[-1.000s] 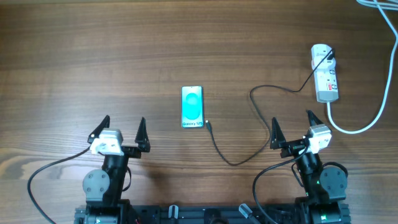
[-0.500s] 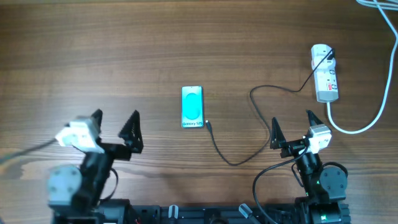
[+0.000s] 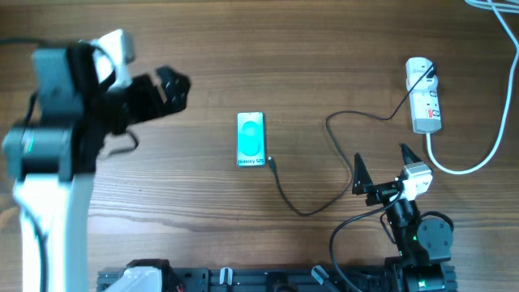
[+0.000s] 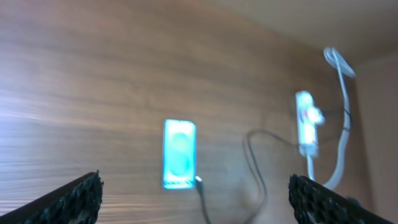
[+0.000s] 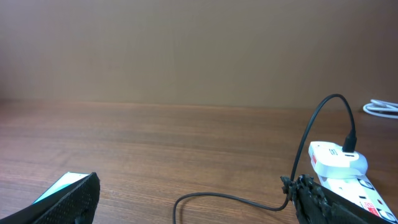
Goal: Plug charger to phone and switch on socket
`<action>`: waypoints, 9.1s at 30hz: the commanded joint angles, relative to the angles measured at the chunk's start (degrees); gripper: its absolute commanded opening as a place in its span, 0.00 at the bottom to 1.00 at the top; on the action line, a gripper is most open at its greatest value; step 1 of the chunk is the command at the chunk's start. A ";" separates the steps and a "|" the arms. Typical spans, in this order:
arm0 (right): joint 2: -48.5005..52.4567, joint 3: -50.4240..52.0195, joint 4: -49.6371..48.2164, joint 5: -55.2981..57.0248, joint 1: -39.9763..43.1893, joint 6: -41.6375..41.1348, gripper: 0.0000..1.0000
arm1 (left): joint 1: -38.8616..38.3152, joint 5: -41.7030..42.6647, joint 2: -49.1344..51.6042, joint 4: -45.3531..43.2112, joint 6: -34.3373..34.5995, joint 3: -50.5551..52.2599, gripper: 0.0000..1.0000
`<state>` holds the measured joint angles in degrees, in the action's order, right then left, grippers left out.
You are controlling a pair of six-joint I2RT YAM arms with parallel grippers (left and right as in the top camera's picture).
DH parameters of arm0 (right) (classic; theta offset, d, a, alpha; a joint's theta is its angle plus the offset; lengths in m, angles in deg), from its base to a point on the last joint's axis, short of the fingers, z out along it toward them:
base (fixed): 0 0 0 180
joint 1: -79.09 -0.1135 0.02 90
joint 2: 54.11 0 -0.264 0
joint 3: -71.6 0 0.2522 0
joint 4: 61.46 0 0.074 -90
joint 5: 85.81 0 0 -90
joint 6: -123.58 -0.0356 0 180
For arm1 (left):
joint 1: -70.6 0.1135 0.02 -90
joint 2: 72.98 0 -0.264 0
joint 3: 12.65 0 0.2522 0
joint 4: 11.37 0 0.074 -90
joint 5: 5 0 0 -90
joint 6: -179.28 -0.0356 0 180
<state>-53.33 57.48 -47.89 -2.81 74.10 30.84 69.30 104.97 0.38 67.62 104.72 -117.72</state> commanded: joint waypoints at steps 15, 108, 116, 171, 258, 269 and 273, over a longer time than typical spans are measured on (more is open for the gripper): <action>-0.61 0.07 -0.20 1.05 -0.28 -0.35 1.00 | -3.13 13.00 27.04 0.02 0.46 0.66 0.04; -0.61 0.07 -0.20 1.05 -0.28 -0.35 1.00 | -29.62 -20.85 43.78 -19.23 14.80 14.56 0.93; -0.63 0.07 -0.20 1.05 -0.28 -0.35 1.00 | -29.99 -20.85 43.78 -17.07 14.80 14.56 0.71; -0.61 0.07 -0.20 1.05 -0.28 -0.35 1.00 | -30.10 -20.17 43.78 -13.94 11.96 14.60 1.00; -0.57 0.07 -0.15 1.05 -0.28 -0.35 1.00 | -29.22 -24.33 43.78 -13.29 11.52 14.60 0.87; -0.57 0.07 -0.15 1.05 -0.28 -0.33 1.00 | -29.22 -19.54 43.78 -13.31 8.70 14.60 1.00; -0.57 0.07 -0.15 1.05 -0.28 -0.33 1.00 | -29.22 -19.19 43.78 -13.31 7.69 14.60 0.99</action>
<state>-53.33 57.48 -47.89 -2.81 74.10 30.84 39.97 84.92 43.33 54.09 114.32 -103.86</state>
